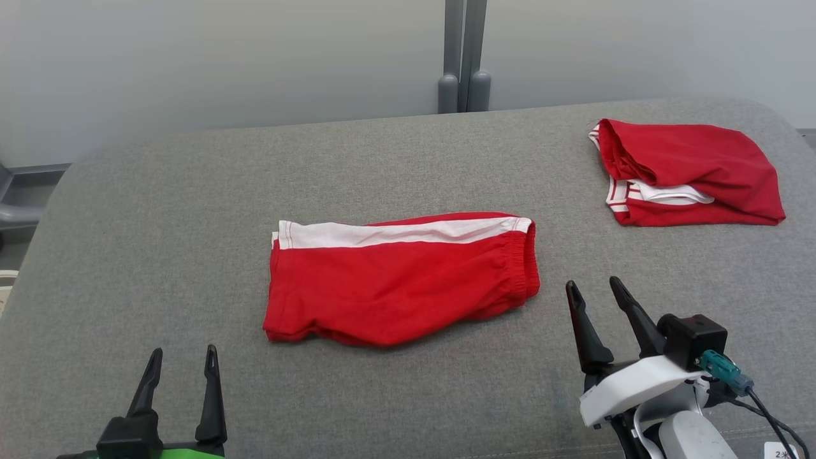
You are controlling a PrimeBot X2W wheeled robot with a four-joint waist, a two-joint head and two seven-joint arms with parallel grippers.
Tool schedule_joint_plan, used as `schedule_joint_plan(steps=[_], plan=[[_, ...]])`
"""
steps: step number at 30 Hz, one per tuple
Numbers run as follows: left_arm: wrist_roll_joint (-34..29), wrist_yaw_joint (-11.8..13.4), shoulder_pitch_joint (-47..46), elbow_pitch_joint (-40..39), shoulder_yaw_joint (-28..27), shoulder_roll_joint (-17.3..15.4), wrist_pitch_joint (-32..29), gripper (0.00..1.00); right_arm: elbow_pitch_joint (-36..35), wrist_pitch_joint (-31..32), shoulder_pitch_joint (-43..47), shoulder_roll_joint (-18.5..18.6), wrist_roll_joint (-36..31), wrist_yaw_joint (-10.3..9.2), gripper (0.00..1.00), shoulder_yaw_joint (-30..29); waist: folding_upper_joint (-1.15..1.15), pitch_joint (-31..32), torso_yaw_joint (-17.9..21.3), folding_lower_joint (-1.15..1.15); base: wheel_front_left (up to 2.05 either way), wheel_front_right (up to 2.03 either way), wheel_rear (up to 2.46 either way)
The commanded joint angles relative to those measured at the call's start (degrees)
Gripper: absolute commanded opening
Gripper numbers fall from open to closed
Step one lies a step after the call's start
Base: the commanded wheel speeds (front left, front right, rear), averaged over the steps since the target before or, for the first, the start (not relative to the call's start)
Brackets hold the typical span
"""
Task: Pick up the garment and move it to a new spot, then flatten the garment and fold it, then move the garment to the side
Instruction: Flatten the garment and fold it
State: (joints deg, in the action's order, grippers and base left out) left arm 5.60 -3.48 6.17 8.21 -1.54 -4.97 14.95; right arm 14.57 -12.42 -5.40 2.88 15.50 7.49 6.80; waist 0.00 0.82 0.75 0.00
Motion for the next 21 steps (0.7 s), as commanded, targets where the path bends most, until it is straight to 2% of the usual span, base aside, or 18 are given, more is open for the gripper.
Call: schedule_joint_plan(steps=[1,13,21], plan=[[0.2,0.5,0.5,-0.2,-0.1,-0.4,0.2,1.00,0.1,0.1,-0.3,0.1,0.1,-0.01,1.00,-0.1,0.00,0.0,0.0,0.00,0.00,0.00,0.00],[0.2,0.6,0.0,-0.4,0.0,-0.3,0.2,1.00,1.1,0.5,-1.9,0.0,-1.2,-0.01,1.00,0.1,0.00,-0.2,-0.4,0.00,0.00,0.00,0.00],[-0.1,-0.1,-1.8,-0.3,1.1,-0.3,0.2,1.00,7.4,1.1,-9.0,0.1,-2.5,-0.01,1.00,0.1,0.00,-1.8,-2.5,0.00,0.00,0.00,0.00]])
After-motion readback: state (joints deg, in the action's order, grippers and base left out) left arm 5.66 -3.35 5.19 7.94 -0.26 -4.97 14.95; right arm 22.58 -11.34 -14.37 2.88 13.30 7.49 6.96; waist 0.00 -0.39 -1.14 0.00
